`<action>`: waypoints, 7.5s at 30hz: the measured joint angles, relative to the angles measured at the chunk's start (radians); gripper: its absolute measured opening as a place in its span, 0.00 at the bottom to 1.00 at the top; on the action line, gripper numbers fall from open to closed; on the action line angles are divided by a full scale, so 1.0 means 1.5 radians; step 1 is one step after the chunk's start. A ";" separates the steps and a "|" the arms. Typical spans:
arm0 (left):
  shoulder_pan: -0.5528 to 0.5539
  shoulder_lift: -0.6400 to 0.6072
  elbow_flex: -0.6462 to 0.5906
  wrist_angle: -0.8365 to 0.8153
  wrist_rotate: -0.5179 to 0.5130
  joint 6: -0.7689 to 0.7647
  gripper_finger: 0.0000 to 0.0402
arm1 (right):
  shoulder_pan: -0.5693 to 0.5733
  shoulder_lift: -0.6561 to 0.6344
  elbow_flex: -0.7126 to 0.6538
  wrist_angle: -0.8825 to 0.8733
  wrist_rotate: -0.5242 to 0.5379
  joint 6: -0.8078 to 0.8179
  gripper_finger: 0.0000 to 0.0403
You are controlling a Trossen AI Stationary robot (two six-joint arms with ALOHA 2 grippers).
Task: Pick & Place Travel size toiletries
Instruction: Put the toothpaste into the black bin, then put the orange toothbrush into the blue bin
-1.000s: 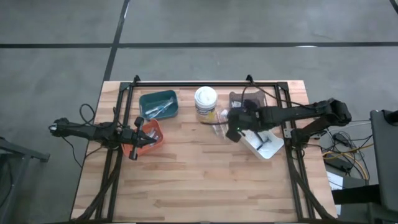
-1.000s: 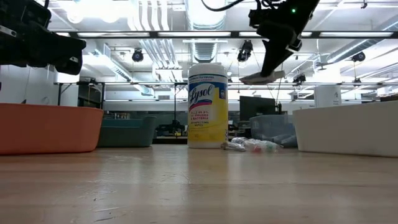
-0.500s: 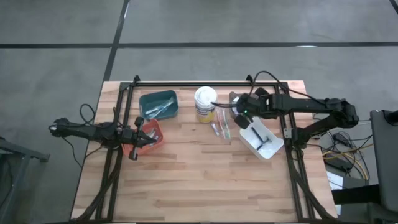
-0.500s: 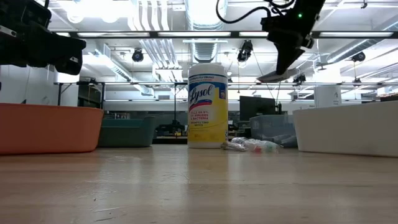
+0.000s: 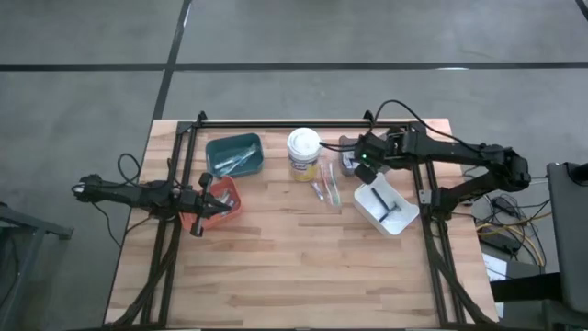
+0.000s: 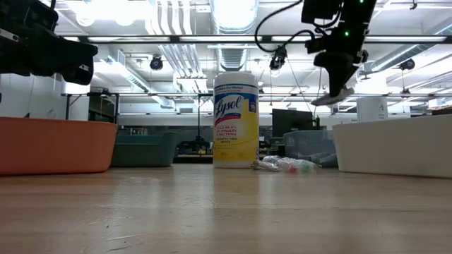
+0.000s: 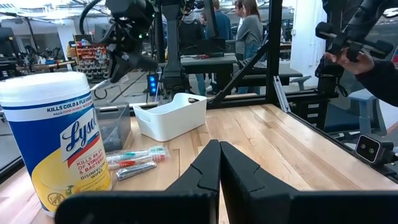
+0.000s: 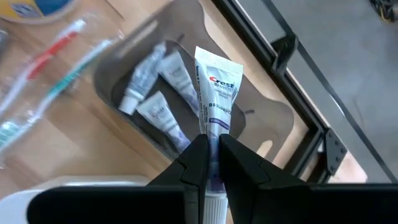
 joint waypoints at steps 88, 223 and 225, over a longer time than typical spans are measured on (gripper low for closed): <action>0.000 0.000 0.000 0.000 0.000 0.000 0.02 | -0.018 0.019 -0.133 0.420 -0.318 -0.260 0.34; 0.001 0.004 0.000 0.121 -0.034 -0.012 0.02 | 0.111 0.190 -0.011 0.641 -0.457 -0.293 0.04; 0.001 0.011 0.000 0.120 -0.061 -0.017 0.02 | 0.111 0.190 -0.011 0.652 -0.457 -0.308 0.04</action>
